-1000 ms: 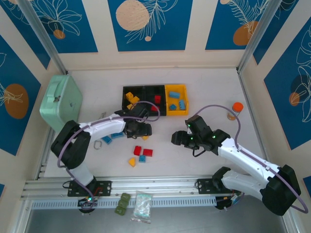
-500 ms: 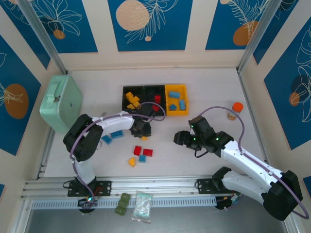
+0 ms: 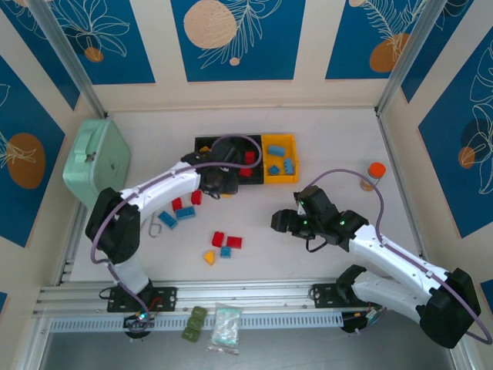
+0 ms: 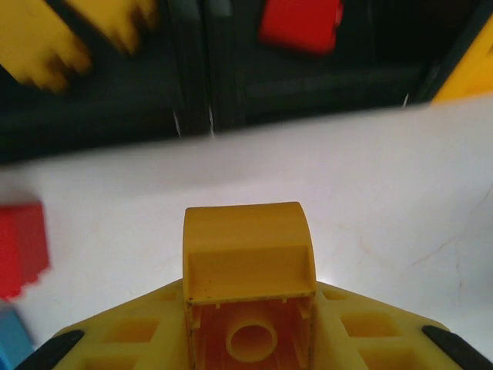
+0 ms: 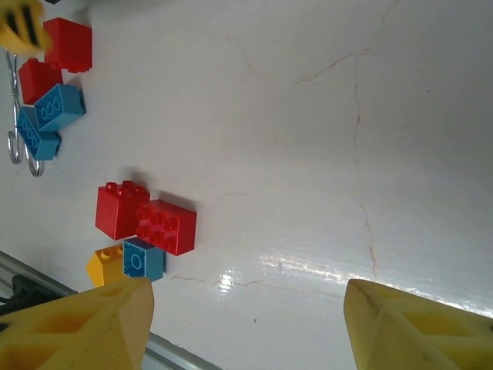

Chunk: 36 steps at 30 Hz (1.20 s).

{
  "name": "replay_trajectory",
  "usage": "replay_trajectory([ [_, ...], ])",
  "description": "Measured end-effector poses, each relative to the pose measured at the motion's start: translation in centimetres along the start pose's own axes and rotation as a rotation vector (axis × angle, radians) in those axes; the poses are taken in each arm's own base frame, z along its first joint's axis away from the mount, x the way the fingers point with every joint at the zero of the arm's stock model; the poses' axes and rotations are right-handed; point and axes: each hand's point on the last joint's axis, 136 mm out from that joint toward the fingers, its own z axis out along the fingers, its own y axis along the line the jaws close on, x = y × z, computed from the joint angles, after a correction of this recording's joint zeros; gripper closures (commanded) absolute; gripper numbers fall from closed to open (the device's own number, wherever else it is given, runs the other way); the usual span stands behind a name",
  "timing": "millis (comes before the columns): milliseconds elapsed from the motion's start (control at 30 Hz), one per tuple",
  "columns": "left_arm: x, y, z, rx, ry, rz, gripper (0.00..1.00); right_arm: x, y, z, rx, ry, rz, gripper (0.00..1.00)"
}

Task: Sort the legos into containers by color
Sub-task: Pick up the lego from the center of the table, then place the lego in the container.

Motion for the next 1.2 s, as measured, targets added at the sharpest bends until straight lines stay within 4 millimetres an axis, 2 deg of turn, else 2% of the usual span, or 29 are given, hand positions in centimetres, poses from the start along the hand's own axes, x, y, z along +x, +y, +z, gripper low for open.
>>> replay_trajectory([
  [133, -4.7, 1.2, -2.1, -0.016, -0.083, -0.005, 0.66, 0.3, 0.4, 0.1, -0.008, 0.007, -0.012, 0.34],
  [233, -7.8, 2.2, -2.8, -0.037, -0.131, -0.003, 0.65, 0.7, 0.6, 0.1, -0.011, 0.015, -0.022, 0.34],
  [333, -10.1, 3.1, -2.3, -0.064, -0.142, 0.005, 0.65, 0.9, 0.7, 0.2, -0.008, 0.016, -0.027, 0.34],
  [433, -11.9, 3.7, -0.7, -0.087, -0.132, 0.009, 0.66, 1.0, 0.7, 0.2, -0.004, 0.015, -0.026, 0.34],
  [600, -13.2, 4.8, 3.0, -0.119, -0.088, 0.004, 0.65, 1.3, 0.7, 0.2, 0.008, 0.014, -0.028, 0.34],
  [800, -13.6, 5.5, 6.3, -0.143, -0.045, -0.005, 0.63, 1.6, 0.5, -0.1, 0.023, 0.007, -0.025, 0.34],
  [867, -13.7, 5.5, 6.9, -0.146, -0.037, -0.005, 0.60, 1.5, 0.5, -0.3, 0.022, 0.002, -0.023, 0.34],
  [967, -14.1, 5.5, 7.2, -0.148, -0.038, 0.001, 0.47, 1.6, 0.3, -0.7, 0.027, -0.007, -0.021, 0.34],
  [1033, -14.5, 5.5, 7.1, -0.147, -0.046, 0.001, 0.42, 1.6, 0.4, -1.0, 0.023, -0.015, -0.019, 0.34],
  [1200, -14.7, 5.4, 7.0, -0.142, -0.049, 0.004, 0.41, 1.4, 0.5, -1.5, 0.011, -0.032, -0.012, 0.34],
])
